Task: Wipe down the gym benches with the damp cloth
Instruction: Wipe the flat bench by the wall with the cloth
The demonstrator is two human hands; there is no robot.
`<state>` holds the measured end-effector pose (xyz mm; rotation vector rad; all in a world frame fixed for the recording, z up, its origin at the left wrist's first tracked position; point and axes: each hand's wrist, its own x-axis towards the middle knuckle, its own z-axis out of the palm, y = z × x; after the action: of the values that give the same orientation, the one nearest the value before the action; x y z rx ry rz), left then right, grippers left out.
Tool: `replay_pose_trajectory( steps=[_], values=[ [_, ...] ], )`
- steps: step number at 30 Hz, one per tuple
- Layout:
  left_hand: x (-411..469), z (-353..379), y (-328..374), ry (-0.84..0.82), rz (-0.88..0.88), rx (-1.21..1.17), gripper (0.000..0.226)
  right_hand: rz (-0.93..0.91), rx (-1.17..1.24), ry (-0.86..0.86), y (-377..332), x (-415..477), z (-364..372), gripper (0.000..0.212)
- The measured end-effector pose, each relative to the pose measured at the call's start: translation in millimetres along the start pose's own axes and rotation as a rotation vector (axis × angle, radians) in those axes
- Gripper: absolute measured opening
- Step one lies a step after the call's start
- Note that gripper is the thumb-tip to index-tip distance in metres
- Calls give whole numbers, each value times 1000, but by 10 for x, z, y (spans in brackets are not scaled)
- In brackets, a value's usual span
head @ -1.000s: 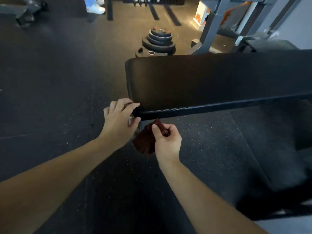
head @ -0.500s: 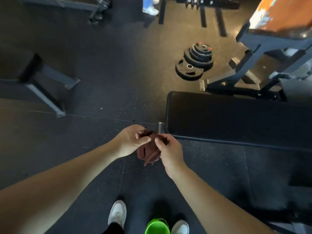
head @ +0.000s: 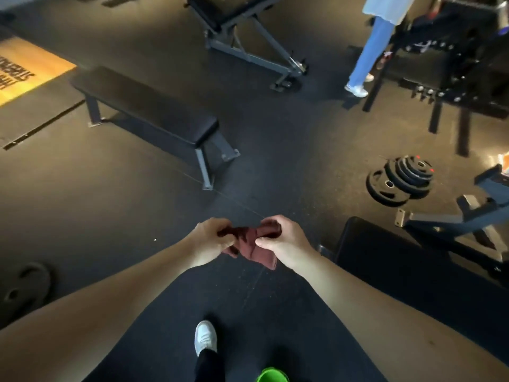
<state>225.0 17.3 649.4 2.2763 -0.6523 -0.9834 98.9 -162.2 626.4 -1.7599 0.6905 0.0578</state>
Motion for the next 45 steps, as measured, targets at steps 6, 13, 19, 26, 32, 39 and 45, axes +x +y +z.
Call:
replay_pose_trajectory(
  steps=[6, 13, 19, 26, 32, 39, 45],
  values=[
    [-237, -960, -647, 102, -53, -134, 21, -92, -226, -24, -887, 353, 835, 16],
    [-304, -1924, -1047, 226, -55, -143, 29, -164, -304, -51, -1769, 825, 1630, 12],
    [-68, -2524, -1165, 344, -42, -52, 33, -182, -506, 80, -2177, 1393, 1917, 18],
    [744, -3076, -1030, 370, -26, -51, 22, 123, -57, -40, -2544, 2263, 1975, 22],
    [1860, -3581, -951, 385, -57, -101, 24, 329, 394, -239, -2923, 3575, 1950, 30],
    [3104, -4295, -627, 374, -149, -305, 15, 501, 647, -494, -3322, 5229, 1864, 49],
    [3819, -4917, -540, 343, -185, -421, 16, 484, 680, -527, -3772, 6147, 1973, 47]
  ],
)
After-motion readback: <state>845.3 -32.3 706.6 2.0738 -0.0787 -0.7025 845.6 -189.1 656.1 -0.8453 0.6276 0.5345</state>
